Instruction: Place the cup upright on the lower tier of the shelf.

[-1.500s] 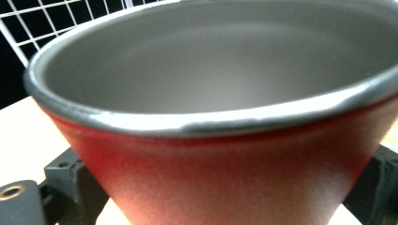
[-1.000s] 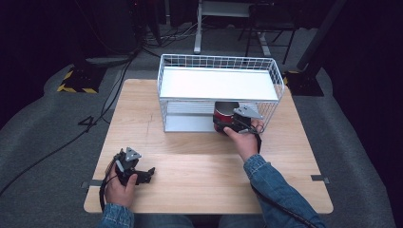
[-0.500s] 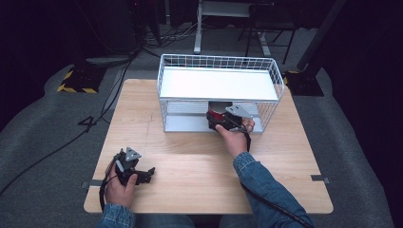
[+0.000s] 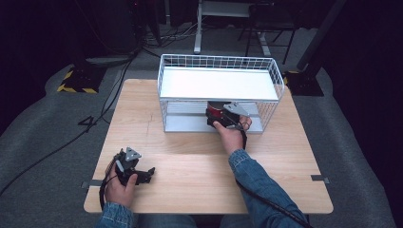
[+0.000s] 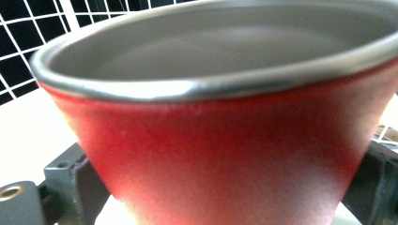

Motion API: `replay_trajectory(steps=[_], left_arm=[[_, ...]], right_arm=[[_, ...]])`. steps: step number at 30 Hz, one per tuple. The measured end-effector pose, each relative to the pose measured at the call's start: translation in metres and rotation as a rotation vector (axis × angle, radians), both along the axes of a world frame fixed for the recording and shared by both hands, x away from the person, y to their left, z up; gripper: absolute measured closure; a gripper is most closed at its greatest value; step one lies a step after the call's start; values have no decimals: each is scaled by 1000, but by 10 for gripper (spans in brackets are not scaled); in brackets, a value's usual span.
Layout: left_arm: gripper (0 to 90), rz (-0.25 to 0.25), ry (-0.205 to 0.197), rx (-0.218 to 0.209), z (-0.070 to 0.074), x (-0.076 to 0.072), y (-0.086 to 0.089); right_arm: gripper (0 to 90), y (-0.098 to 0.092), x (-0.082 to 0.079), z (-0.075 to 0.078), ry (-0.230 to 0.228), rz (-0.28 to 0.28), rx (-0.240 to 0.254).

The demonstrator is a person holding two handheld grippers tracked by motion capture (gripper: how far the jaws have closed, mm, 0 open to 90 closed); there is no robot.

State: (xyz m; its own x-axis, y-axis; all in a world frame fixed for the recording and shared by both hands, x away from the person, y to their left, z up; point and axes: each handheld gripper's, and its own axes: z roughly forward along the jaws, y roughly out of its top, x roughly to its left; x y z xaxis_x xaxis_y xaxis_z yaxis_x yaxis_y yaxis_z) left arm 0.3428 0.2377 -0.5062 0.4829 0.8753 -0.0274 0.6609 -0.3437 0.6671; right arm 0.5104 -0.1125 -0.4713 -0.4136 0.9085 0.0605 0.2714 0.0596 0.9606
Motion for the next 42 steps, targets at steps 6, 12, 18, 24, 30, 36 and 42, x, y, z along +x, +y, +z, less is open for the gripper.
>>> replay_trajectory(steps=[6,12,18,24,30,36,42], left_arm=[[4,1,-1,1,0,0,0],[4,1,-1,1,0,0,0],[4,1,-1,1,0,0,0],[4,1,-1,1,0,0,0],[4,1,-1,1,0,0,0],[3,2,-2,0,0,0,0],[3,2,-1,-1,0,0,0]], right_arm=[[49,-1,2,-1,7,4,1],[59,-6,3,0,23,21,9],[60,-8,0,0,19,25,13],[55,-10,-5,0,23,34,19],[52,-14,-12,1,0,43,0],[0,-21,-20,5,-10,81,-76],[0,-29,-30,7,0,100,-77]])
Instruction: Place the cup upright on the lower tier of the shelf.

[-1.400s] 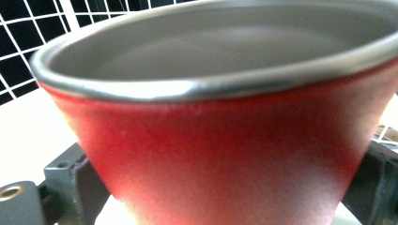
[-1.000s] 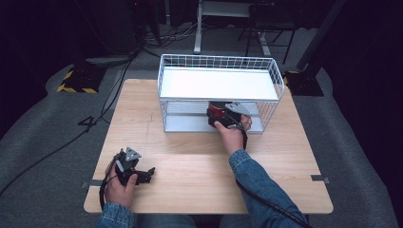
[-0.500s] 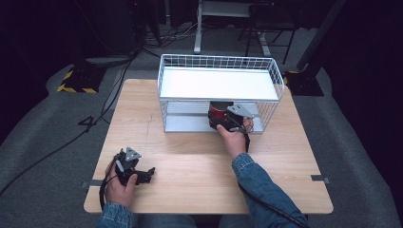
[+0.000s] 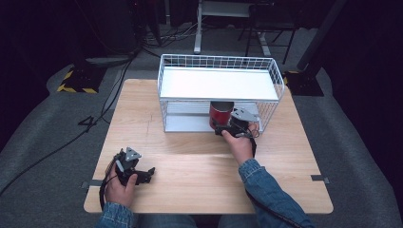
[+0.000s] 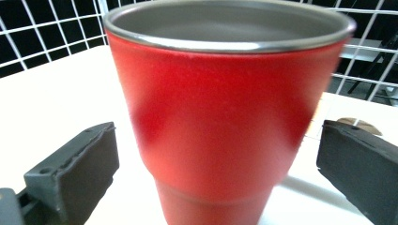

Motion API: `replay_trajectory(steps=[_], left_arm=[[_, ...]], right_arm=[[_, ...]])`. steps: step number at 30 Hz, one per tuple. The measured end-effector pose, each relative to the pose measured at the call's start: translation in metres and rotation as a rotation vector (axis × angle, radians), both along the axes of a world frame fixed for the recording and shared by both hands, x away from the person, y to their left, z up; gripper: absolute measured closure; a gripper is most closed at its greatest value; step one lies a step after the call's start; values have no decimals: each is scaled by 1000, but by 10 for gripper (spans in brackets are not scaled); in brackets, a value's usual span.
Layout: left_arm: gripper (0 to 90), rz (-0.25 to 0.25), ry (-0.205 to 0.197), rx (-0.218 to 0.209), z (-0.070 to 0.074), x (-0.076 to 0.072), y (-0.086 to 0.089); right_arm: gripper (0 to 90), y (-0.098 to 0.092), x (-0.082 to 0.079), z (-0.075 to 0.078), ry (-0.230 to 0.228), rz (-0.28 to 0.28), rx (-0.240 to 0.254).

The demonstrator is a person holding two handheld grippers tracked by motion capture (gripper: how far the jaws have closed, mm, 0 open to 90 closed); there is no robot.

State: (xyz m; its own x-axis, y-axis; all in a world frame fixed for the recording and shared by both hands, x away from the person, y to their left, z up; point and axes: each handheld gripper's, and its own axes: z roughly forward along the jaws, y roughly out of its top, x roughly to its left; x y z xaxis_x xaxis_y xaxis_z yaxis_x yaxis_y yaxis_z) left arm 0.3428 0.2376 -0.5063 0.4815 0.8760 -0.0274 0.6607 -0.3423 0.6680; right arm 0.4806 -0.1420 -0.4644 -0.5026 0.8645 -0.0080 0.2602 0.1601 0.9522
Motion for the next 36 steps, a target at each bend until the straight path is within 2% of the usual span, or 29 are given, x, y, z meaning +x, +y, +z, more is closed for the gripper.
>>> replay_trajectory(steps=[3,11,12,17,19,21,25,27,29,36], left_arm=[[3,0,0,0,0,0,0],[3,-1,0,0,0,1,0],[3,-1,0,0,0,1,0],[3,1,0,0,0,1,0],[3,0,0,0,0,1,0],[3,-1,0,0,0,1,0],[3,0,0,0,0,1,0],[3,-1,1,0,0,1,0],[3,-1,0,0,0,1,0],[3,0,0,0,0,1,0]], right_arm=[[0,-6,-7,4,-8,13,1],[1,-26,-31,28,-22,59,-4],[5,-33,-37,34,-14,72,-4],[11,-48,-50,45,0,96,9],[15,-60,-60,51,6,117,0],[16,-64,-62,53,7,120,-6],[44,-87,-75,59,29,136,-20],[55,-90,-77,60,36,136,-21],[89,-105,-84,64,64,172,-26],[117,-130,-96,67,105,192,-37]])
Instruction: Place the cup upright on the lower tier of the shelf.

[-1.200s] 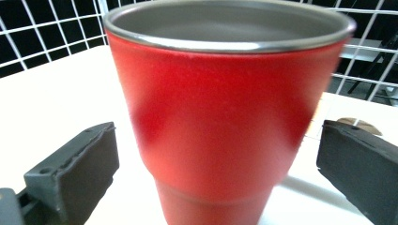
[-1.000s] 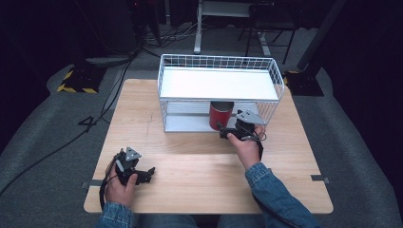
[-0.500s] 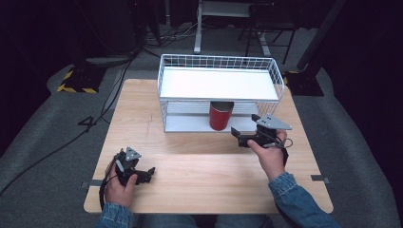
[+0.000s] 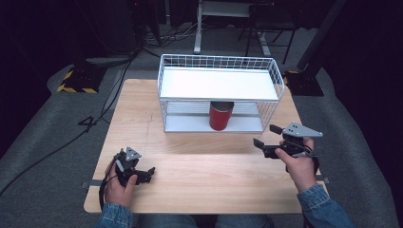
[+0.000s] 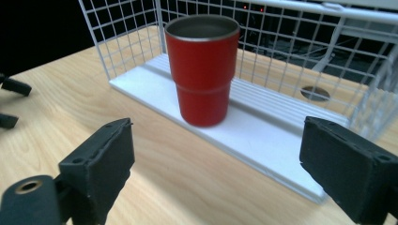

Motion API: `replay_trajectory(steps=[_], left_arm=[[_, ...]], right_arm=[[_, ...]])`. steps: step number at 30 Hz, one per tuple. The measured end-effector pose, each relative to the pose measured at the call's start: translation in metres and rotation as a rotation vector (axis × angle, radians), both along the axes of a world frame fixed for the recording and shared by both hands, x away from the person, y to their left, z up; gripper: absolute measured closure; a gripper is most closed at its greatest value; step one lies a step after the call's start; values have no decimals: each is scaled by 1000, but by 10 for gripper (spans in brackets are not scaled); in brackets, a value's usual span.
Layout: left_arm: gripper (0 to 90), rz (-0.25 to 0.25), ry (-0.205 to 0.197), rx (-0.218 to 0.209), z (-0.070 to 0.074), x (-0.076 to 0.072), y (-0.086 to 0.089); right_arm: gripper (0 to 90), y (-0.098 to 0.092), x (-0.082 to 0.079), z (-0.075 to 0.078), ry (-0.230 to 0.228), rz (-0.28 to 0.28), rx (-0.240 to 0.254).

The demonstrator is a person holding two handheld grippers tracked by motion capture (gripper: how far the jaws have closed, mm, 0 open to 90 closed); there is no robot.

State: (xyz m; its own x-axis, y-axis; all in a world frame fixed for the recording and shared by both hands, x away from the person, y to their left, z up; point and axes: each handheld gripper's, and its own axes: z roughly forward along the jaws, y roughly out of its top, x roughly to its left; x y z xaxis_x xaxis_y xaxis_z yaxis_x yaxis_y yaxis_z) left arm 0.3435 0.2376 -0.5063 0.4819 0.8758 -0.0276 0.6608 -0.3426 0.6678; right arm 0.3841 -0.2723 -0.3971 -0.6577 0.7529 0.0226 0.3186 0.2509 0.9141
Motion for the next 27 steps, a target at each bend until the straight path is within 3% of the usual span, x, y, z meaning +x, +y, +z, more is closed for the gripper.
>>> replay_trajectory(steps=[6,9,10,13,18,20,27], left_arm=[[3,0,-1,0,0,0,0],[2,1,3,1,0,0,0],[2,4,1,4,0,1,0],[2,5,2,2,0,2,-1],[2,4,4,1,0,3,-2],[2,6,3,3,0,4,-2],[2,5,5,3,1,4,-2]], right_arm=[[154,-27,-13,-6,65,4,-11],[155,-33,-16,-9,101,41,-22],[156,-39,-20,-13,125,77,-36],[156,-47,-25,-19,141,85,-61],[155,-57,-31,-24,164,74,-84],[155,-64,-34,-30,211,70,-75],[155,-77,-37,-47,244,23,-104]])
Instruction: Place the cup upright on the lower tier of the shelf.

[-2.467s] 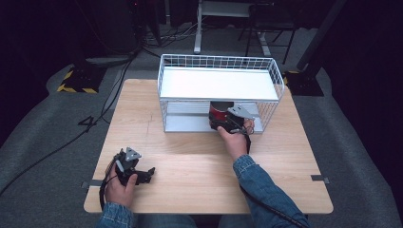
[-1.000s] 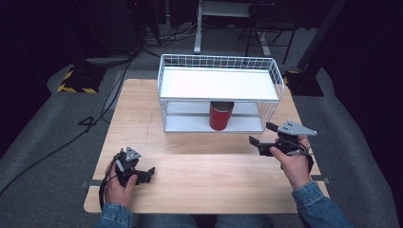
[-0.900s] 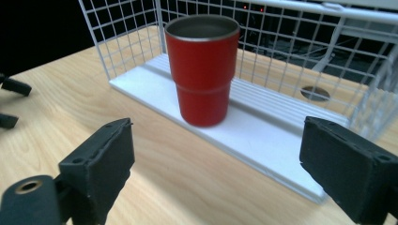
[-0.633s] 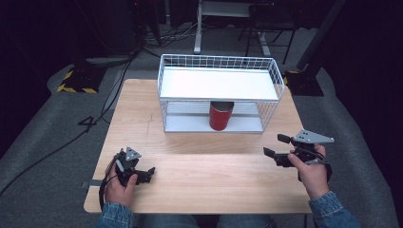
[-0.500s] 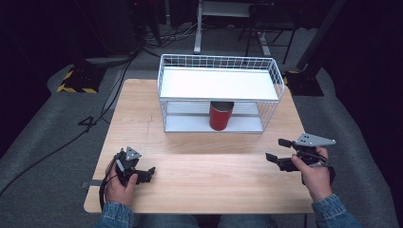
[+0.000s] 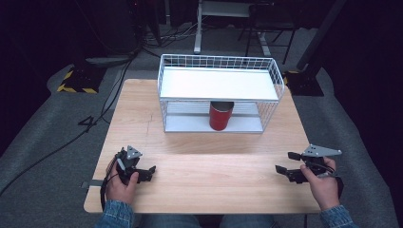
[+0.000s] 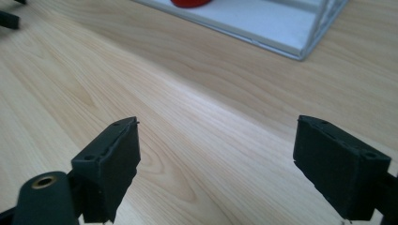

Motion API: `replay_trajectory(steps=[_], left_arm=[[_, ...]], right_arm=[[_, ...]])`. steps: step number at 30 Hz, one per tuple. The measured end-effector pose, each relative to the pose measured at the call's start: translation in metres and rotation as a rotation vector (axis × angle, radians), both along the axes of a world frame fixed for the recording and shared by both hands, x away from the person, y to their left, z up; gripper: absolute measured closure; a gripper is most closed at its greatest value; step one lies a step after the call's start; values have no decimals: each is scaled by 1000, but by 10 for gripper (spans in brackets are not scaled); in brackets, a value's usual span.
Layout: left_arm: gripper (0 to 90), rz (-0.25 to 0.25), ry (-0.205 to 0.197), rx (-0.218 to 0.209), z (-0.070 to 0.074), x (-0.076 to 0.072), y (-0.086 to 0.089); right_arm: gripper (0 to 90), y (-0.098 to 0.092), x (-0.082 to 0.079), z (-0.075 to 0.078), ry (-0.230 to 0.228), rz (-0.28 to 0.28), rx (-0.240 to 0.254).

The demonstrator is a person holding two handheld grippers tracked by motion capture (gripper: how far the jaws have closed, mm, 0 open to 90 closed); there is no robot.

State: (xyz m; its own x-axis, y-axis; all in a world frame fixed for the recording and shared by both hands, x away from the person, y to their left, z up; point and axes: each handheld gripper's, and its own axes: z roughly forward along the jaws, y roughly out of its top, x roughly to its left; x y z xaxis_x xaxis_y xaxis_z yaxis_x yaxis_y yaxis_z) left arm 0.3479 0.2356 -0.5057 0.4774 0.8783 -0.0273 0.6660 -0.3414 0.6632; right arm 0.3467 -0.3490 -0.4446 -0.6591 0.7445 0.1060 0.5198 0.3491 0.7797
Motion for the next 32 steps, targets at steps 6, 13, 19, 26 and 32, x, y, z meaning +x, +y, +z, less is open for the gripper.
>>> replay_trajectory(steps=[6,13,19,26,32], left_arm=[[2,0,0,0,0,0,0],[2,1,0,-1,0,0,0],[2,1,0,-1,0,0,0],[2,1,0,-1,0,0,0],[2,3,-3,1,0,0,-1]], right_arm=[[154,-11,-1,-23,37,-41,8],[154,-12,-1,-39,18,-77,-24],[154,-9,0,-45,16,-90,-103],[115,-5,1,-60,2,-154,-137],[102,-4,1,-60,0,-151,-139]])
